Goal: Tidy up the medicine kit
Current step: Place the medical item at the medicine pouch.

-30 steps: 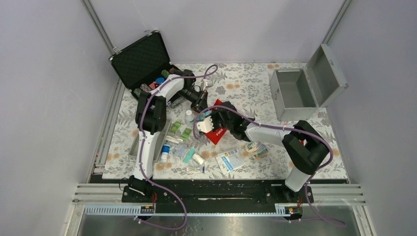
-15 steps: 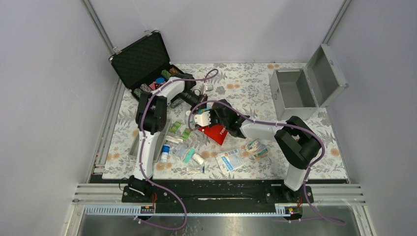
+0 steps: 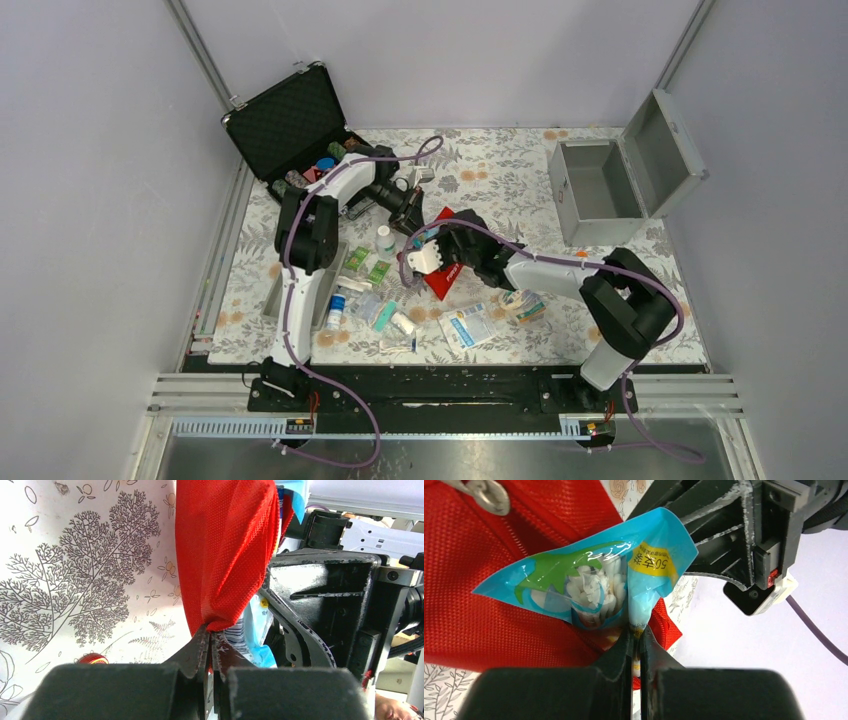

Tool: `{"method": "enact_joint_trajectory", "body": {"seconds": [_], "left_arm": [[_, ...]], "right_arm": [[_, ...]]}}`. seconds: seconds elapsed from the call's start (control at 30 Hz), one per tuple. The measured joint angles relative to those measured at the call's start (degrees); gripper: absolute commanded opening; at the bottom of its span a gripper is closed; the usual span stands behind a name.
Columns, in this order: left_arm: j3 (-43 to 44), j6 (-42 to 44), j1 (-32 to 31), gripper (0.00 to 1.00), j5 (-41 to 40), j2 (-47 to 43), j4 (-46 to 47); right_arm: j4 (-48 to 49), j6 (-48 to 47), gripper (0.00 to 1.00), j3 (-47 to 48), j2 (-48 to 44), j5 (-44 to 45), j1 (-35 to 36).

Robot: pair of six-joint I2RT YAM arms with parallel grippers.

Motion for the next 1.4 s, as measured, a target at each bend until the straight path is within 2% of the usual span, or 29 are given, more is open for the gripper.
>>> {"method": "enact_joint_trajectory", "body": {"seconds": [0.07,0.17,0.23,0.37,0.53,0.77,1.0,1.1,1.2,1.27,1.3,1.4], "left_arm": [[0.0,-0.2,0.0,0.00,0.0,-0.3,0.2],[-0.4,-0.8,0.0,0.00,0.0,-0.9,0.9],[-1.5,-1.2,-0.1,0.00,0.1,-1.7,1.1],[-3.0,-1.5,-0.5,0.00,0.4,-3.5,0.5],[-3.8,-0.9,-1.4,0.00,0.9,-6.0,0.2],[-4.0,3.9,-3.1,0.00,1.3,-6.5,-4.1],[-4.0,8.0,-4.2,0.00,2.1,-6.5,-8.0],[-4.0,8.7,-4.5,0.00,2.3,-6.5,-8.9],[-4.0,9.4,-4.5,0.00,2.3,-6.5,-9.5],[-4.0,9.7,-4.6,0.00,2.2,-6.5,-9.8],[-4.0,9.7,-4.6,0.00,2.2,-6.5,-9.8],[-4.0,9.8,-4.6,0.00,2.0,-6.5,-9.7]], "right_arm": [[-0.7,-1.6,0.06,-0.1,-0.3,0.0,0.0],[-6.0,-1.3,0.22,1.9,-0.9,-0.1,0.0],[-15.0,1.6,0.39,6.8,-0.9,-1.4,-0.2],[-30.8,9.0,0.60,17.8,-1.4,-6.2,-1.7],[-40.6,16.6,0.64,20.3,-7.2,-12.2,-2.4],[-43.6,22.8,0.64,19.9,-8.0,-15.0,-2.4],[-42.3,26.6,0.56,19.9,-6.6,-18.2,-2.4],[-42.2,27.1,0.40,19.8,-5.6,-19.9,-2.4],[-41.6,27.5,0.15,19.3,-5.2,-21.3,-2.4],[-40.8,28.1,0.04,18.9,-5.2,-21.8,-2.5],[-40.5,28.5,0.00,18.5,-5.2,-22.2,-2.5],[-39.7,28.9,0.00,17.2,-5.2,-22.8,-2.5]]}}
